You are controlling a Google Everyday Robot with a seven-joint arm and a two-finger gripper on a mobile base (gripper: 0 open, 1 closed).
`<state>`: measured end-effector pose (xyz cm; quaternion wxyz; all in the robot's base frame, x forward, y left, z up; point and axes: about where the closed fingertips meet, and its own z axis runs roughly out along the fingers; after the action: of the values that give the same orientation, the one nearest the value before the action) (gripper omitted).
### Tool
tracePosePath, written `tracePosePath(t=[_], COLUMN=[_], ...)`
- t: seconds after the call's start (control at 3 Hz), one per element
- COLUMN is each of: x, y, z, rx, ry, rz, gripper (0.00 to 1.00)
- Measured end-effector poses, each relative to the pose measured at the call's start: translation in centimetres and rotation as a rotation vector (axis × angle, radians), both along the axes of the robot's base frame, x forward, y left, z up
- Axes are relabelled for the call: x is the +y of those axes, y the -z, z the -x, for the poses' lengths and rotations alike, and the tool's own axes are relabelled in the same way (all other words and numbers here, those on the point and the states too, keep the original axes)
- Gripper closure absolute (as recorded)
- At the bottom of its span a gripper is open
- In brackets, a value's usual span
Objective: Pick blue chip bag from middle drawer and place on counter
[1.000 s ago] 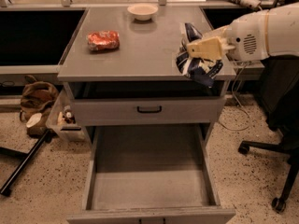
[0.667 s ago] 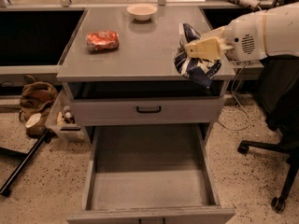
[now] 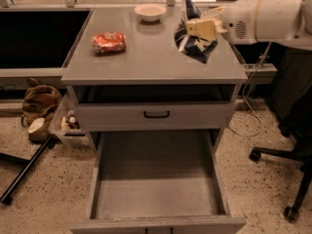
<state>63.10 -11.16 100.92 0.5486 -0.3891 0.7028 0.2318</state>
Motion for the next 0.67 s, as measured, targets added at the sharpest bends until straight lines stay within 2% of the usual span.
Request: tracePosePath(t=[0.33, 0.67], x=[2.8, 5.2], y=[0.8, 4.7], z=[-4.8, -6.1], rx=[-0.038, 0.034], ry=[-0.042, -0.099], rz=[0.007, 0.020], gripper=[1.00, 1.00])
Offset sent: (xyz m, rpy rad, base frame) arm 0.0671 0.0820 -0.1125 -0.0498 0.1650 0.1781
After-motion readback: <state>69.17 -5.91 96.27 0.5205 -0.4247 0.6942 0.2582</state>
